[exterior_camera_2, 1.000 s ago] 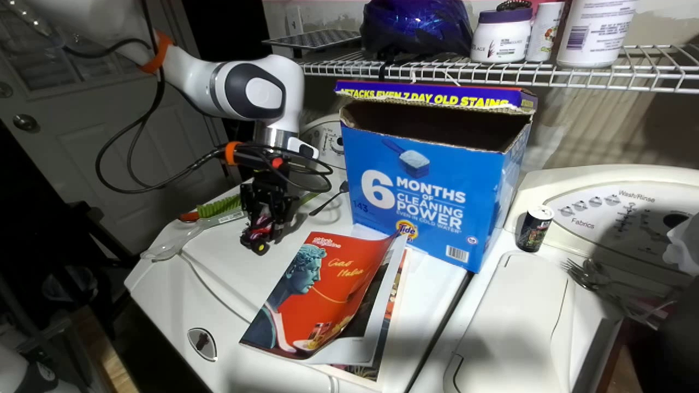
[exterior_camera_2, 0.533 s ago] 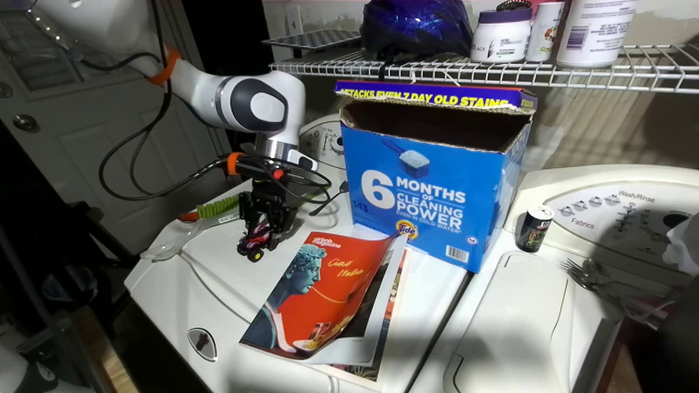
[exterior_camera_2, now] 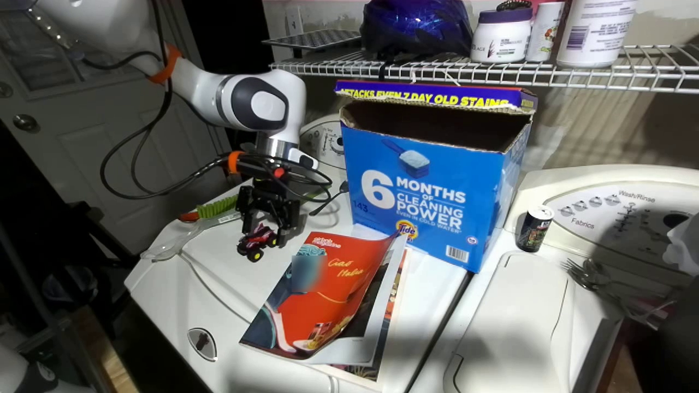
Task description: Flip the car over.
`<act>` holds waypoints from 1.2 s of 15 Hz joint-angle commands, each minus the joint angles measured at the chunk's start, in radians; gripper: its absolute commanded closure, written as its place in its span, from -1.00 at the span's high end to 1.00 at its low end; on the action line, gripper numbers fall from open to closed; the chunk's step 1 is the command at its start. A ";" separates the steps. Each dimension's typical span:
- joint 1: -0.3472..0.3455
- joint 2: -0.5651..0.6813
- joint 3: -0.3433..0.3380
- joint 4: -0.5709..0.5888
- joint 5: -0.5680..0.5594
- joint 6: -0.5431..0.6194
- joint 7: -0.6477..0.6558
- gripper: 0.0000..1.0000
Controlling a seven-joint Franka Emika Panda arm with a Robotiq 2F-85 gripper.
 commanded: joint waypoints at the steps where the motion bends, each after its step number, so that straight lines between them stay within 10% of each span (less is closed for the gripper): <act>1: -0.003 0.015 0.007 0.028 0.025 -0.017 -0.020 0.89; 7: -0.003 0.024 0.005 0.040 0.021 -0.019 -0.016 0.16; 9: -0.004 0.025 0.004 0.043 0.021 -0.020 -0.016 0.72; 12: -0.005 0.027 0.004 0.046 0.021 -0.019 -0.017 1.00; 18: -0.004 0.041 0.005 0.061 0.020 -0.020 -0.016 0.69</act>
